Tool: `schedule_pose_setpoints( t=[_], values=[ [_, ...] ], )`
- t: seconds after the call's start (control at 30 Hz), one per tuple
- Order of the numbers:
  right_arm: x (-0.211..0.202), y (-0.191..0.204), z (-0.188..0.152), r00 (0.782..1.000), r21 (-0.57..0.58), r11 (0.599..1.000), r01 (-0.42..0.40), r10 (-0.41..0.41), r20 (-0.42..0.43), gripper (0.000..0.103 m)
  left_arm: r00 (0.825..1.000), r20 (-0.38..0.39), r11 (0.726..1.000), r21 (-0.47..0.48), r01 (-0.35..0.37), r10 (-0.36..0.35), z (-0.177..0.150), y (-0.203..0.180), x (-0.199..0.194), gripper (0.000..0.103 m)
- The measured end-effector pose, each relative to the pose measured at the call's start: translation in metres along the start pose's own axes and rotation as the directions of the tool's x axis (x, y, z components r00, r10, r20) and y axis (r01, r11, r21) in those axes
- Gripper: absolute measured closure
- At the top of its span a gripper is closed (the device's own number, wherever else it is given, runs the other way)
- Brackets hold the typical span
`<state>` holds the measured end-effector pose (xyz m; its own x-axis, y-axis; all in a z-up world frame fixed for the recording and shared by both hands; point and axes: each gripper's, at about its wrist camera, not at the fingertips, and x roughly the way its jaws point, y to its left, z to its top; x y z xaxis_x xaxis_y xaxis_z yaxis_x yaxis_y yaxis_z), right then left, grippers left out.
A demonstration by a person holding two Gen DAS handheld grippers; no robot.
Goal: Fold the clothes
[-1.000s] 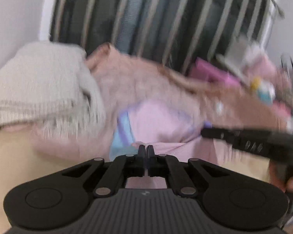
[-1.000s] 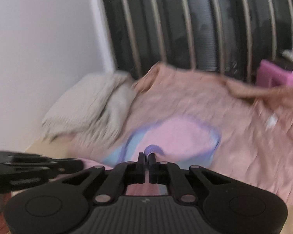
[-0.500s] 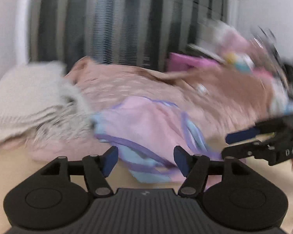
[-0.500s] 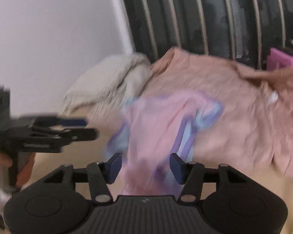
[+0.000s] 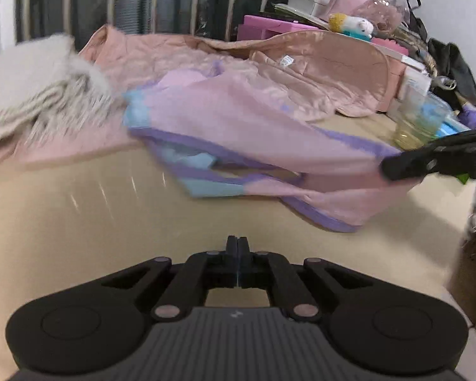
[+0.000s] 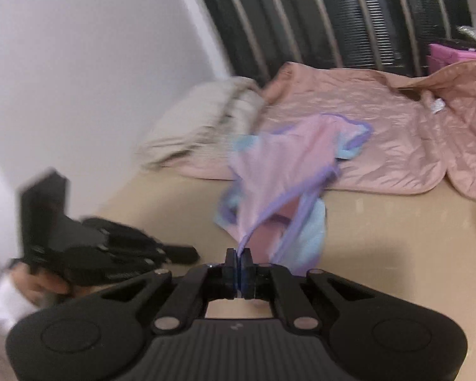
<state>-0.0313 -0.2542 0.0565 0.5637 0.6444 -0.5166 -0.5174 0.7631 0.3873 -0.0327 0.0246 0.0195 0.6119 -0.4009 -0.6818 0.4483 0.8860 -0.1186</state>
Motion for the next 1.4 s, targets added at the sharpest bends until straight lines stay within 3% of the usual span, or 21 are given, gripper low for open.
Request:
schedule_pose_setpoints(
  t=[0.07, 0.13, 0.2, 0.27, 0.3, 0.37, 0.43, 0.57, 0.67, 0.73, 0.8, 0.83, 0.9, 1.0, 1.03, 1.07, 1.13, 1.23, 1.27, 1.33, 1.4],
  values=[
    [-0.023, 0.010, 0.000, 0.997, 0.006, 0.997, -0.078, 0.078, 0.026, 0.101, 0.999, 0.046, 0.999, -0.034, 0.008, -0.007, -0.005, -0.004, -0.024, 0.102],
    [-0.035, 0.012, 0.016, 0.987, 0.023, 0.991, -0.130, 0.128, 0.093, 0.101, 0.993, 0.110, 0.999, -0.015, 0.041, -0.039, -0.004, -0.014, -0.044, 0.091],
    [-0.033, 0.008, 0.035, 0.979, 0.046, 0.990, -0.133, 0.124, 0.159, 0.101, 0.988, 0.149, 0.998, 0.042, 0.044, -0.049, -0.003, -0.031, -0.048, 0.045],
    [-0.016, -0.002, 0.053, 0.975, 0.085, 0.994, -0.066, 0.046, 0.219, 0.101, 0.983, 0.178, 0.994, 0.106, 0.020, -0.039, -0.004, -0.049, -0.046, 0.032],
    [0.005, -0.013, 0.059, 0.969, 0.113, 0.993, 0.024, -0.051, 0.242, 0.096, 0.984, 0.179, 0.992, 0.130, 0.000, -0.024, -0.006, -0.056, -0.042, 0.032],
    [0.036, -0.026, 0.058, 0.980, 0.104, 0.982, 0.158, -0.168, 0.101, 0.059, 0.984, 0.174, 0.987, 0.147, -0.060, 0.034, -0.010, -0.065, -0.033, 0.032],
    [0.068, -0.040, 0.057, 0.958, 0.075, 0.955, 0.286, -0.284, -0.042, 0.065, 0.980, 0.179, 0.984, 0.142, -0.110, 0.084, -0.014, -0.068, -0.028, 0.032],
    [0.016, -0.041, 0.020, 0.968, 0.099, 0.972, 0.211, -0.222, 0.117, 0.058, 0.976, 0.176, 0.978, 0.136, -0.155, 0.130, -0.010, -0.076, -0.012, 0.032],
    [-0.013, -0.023, -0.002, 0.941, 0.046, 0.960, 0.278, -0.281, 0.188, 0.058, 0.973, 0.165, 0.962, 0.195, -0.192, 0.161, -0.001, -0.083, 0.011, 0.033],
    [-0.015, -0.011, -0.015, 0.939, -0.050, 0.949, 0.311, -0.299, 0.172, 0.060, 0.973, 0.140, 0.952, 0.222, -0.212, 0.184, 0.004, -0.084, 0.027, 0.042],
    [-0.009, -0.001, -0.022, 0.919, -0.117, 0.918, 0.380, -0.360, 0.158, 0.060, 0.972, 0.103, 0.951, 0.206, -0.229, 0.212, 0.007, -0.077, 0.036, 0.091],
    [-0.003, 0.004, -0.024, 0.914, -0.151, 0.905, 0.398, -0.377, 0.153, 0.060, 0.972, 0.087, 0.957, 0.178, -0.229, 0.217, 0.008, -0.072, 0.037, 0.094],
    [0.010, 0.010, -0.023, 0.913, -0.182, 0.898, 0.400, -0.374, 0.161, 0.060, 0.976, 0.073, 0.975, 0.076, -0.211, 0.205, 0.011, -0.057, 0.028, 0.096],
    [0.038, 0.017, -0.019, 0.907, -0.214, 0.883, 0.417, -0.389, 0.164, 0.067, 0.974, 0.095, 0.979, -0.017, -0.204, 0.205, 0.010, -0.046, 0.007, 0.097],
    [0.050, 0.020, -0.018, 0.898, -0.236, 0.867, 0.439, -0.411, 0.160, 0.079, 0.970, 0.107, 0.976, -0.041, -0.214, 0.217, 0.010, -0.044, -0.002, 0.097],
    [0.059, 0.025, -0.020, 0.875, -0.271, 0.832, 0.484, -0.456, 0.162, 0.091, 0.965, 0.121, 0.972, -0.058, -0.226, 0.232, 0.008, -0.044, -0.010, 0.097],
    [0.069, 0.036, -0.028, 0.835, -0.331, 0.768, 0.549, -0.521, 0.178, 0.091, 0.955, 0.147, 0.965, -0.083, -0.249, 0.259, 0.004, -0.044, -0.025, 0.097],
    [0.055, 0.053, -0.046, 0.802, -0.360, 0.717, 0.597, -0.544, 0.246, 0.092, 0.958, 0.151, 0.966, -0.124, -0.226, 0.244, -0.002, -0.041, -0.038, 0.097],
    [0.050, 0.058, -0.049, 0.795, -0.363, 0.708, 0.606, -0.545, 0.264, 0.097, 0.961, 0.150, 0.969, -0.126, -0.213, 0.231, -0.004, -0.042, -0.041, 0.096],
    [0.040, 0.069, -0.057, 0.782, -0.368, 0.690, 0.623, -0.546, 0.301, 0.098, 0.955, 0.193, 0.973, -0.093, -0.210, 0.224, -0.012, -0.052, -0.045, 0.075],
    [0.020, 0.078, -0.056, 0.786, -0.346, 0.708, 0.616, -0.520, 0.335, 0.098, 0.918, 0.312, 0.968, -0.030, -0.248, 0.245, -0.024, -0.072, -0.051, 0.016]
  ],
)
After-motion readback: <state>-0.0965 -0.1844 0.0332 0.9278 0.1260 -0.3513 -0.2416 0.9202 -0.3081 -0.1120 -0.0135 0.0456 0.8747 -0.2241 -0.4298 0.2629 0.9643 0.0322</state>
